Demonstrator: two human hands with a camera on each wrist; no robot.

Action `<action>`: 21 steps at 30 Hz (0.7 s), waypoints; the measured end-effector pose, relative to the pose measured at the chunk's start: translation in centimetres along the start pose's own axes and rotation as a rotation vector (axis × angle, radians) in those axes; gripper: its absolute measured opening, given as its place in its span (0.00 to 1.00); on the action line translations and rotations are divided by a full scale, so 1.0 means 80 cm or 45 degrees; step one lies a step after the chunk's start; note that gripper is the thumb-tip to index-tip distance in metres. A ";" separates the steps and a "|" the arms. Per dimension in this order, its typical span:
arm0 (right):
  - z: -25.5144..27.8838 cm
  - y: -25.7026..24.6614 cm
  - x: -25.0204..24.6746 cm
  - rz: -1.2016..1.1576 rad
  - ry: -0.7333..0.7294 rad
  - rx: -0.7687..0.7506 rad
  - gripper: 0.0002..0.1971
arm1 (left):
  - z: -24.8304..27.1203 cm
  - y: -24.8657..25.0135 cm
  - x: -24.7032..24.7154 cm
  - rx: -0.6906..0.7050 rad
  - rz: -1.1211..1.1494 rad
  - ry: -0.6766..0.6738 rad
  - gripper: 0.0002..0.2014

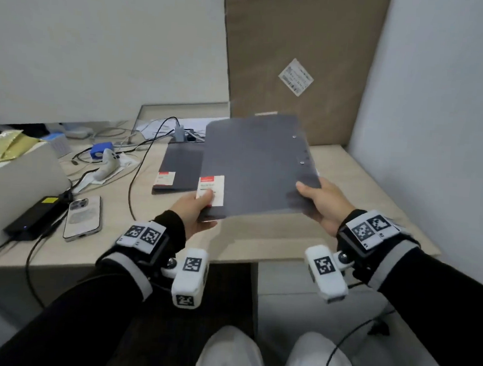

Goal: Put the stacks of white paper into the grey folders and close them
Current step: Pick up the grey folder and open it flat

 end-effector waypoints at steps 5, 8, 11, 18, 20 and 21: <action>0.059 0.049 -0.100 0.071 0.181 0.145 0.11 | 0.027 -0.059 0.076 -0.132 -0.467 -0.114 0.09; 0.094 0.078 -0.150 0.129 0.244 0.277 0.11 | 0.050 -0.094 0.120 -0.096 -0.642 -0.246 0.10; 0.124 0.091 -0.182 0.293 0.275 0.316 0.12 | 0.063 -0.115 0.148 -0.006 -1.002 -0.342 0.31; 0.177 0.079 -0.206 0.573 0.267 0.196 0.18 | 0.097 -0.117 0.193 0.198 -1.682 -0.426 0.30; 0.188 0.068 -0.208 0.628 0.288 0.111 0.19 | 0.106 -0.113 0.202 0.161 -1.663 -0.444 0.31; 0.194 0.061 -0.208 0.590 0.285 0.075 0.19 | 0.108 -0.111 0.204 0.161 -1.628 -0.464 0.31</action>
Point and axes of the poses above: each hand's wrist, its own z-axis away from the middle knuckle, its own x-axis out of the palm, y = z × x, the point moved 3 cm from there along -z, towards the middle knuckle, and after that the axes turned 7 degrees about z, right-handed, at the moved point
